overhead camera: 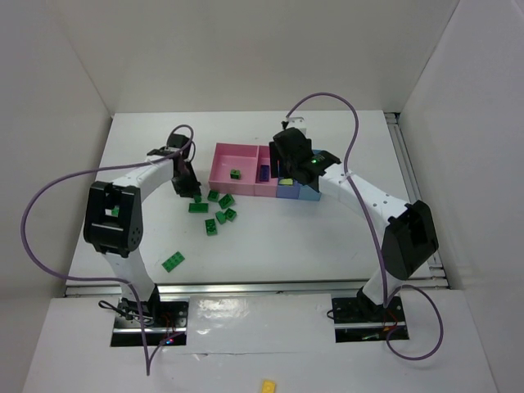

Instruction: Sort the legos into containers by color

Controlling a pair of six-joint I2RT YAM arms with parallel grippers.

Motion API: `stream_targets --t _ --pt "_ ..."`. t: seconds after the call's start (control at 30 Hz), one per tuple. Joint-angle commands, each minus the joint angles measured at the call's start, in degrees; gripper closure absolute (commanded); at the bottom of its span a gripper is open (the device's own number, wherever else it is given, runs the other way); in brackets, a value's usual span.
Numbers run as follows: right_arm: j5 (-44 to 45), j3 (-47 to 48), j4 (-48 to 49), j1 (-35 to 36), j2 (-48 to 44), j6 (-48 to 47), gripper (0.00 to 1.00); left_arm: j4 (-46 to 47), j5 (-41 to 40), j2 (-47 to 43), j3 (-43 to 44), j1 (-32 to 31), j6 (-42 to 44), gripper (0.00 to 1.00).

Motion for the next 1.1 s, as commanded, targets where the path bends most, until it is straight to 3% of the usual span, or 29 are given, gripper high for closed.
stream_targets --t 0.0,0.1,0.33,0.5,0.7,0.77,0.87,0.9,1.0,1.07 --pt "-0.04 0.94 0.43 0.47 0.20 0.25 0.26 -2.35 -1.96 -2.31 3.60 1.26 1.90 0.73" --pt "-0.04 0.94 0.43 0.47 0.20 0.25 0.26 -3.41 -2.49 -5.21 5.62 1.79 2.43 0.85" --pt "-0.04 0.94 0.43 0.47 0.20 0.25 0.26 -4.64 0.40 -7.06 12.12 1.79 3.49 1.00" --pt "-0.04 0.94 0.43 0.47 0.72 0.25 0.26 -4.64 5.76 -2.68 20.20 1.79 3.49 1.00" --pt "1.00 0.94 -0.62 0.47 0.72 0.25 0.26 -5.17 10.08 3.83 28.37 -3.13 1.55 1.00" --pt "1.53 0.94 -0.62 0.47 0.72 0.25 0.26 -5.17 10.69 6.03 29.96 -3.92 0.94 0.91" --pt "1.54 0.94 -0.62 -0.05 0.20 0.25 0.26 -5.17 12.01 8.92 33.83 -4.45 0.94 0.55" --pt "1.54 0.94 -0.62 -0.06 0.20 0.25 0.26 -7.69 10.97 8.93 34.97 -4.45 0.94 0.31" --pt "1.01 0.33 -0.62 -0.06 -0.33 0.25 0.26 -11.05 6.14 7.90 36.83 -3.41 2.34 0.14" --pt "0.23 0.32 -0.10 -0.06 -0.33 0.25 0.26 -11.76 2.19 5.43 33.94 -1.56 2.96 0.16"
